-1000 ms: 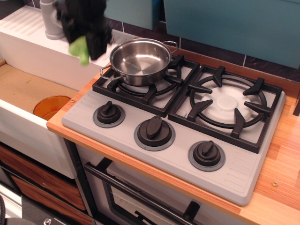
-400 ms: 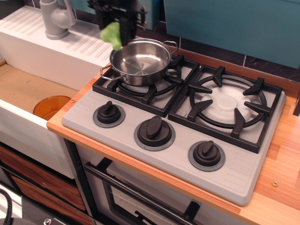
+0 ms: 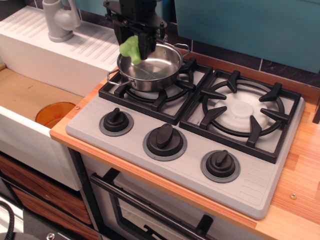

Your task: Put cauliflower in pot or pan an put pot or pan on stove

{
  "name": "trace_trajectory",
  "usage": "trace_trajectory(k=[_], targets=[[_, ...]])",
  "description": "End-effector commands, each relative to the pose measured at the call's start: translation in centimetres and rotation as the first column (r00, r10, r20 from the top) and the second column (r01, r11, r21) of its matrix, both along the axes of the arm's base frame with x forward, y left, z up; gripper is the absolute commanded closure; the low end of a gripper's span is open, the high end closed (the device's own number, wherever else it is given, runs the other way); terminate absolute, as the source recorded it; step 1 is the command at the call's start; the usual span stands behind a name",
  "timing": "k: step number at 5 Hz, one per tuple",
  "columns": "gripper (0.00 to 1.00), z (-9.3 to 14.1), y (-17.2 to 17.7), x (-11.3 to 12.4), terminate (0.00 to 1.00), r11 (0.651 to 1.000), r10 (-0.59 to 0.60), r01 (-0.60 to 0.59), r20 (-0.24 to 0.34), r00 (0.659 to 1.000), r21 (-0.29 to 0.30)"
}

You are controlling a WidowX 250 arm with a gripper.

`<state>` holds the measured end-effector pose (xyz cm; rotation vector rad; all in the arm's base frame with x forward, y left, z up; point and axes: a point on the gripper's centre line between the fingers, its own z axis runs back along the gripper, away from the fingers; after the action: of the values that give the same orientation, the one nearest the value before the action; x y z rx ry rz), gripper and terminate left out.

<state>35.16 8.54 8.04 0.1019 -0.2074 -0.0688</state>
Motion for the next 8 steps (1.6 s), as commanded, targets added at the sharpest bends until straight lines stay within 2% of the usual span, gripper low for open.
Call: trace_trajectory(k=[1, 3, 4, 6, 8], targets=[[0.0, 2.2, -0.1, 0.2, 0.0, 1.0, -0.004, 0.004, 0.005, 1.0, 0.006], [0.0, 6.2, -0.7, 0.0, 0.0, 0.999, 0.022, -0.021, -0.06, 0.998, 0.031], [0.0, 6.7, -1.8, 0.3, 0.0, 0.998, 0.04, -0.037, -0.063, 0.997, 0.043], [0.0, 4.5, -4.1, 0.3, 0.0, 0.998, 0.047, -0.046, -0.026, 0.999, 0.03], [0.0, 2.3, -4.5, 0.2, 0.0, 0.999, 0.032, -0.032, 0.003, 0.999, 0.015]])
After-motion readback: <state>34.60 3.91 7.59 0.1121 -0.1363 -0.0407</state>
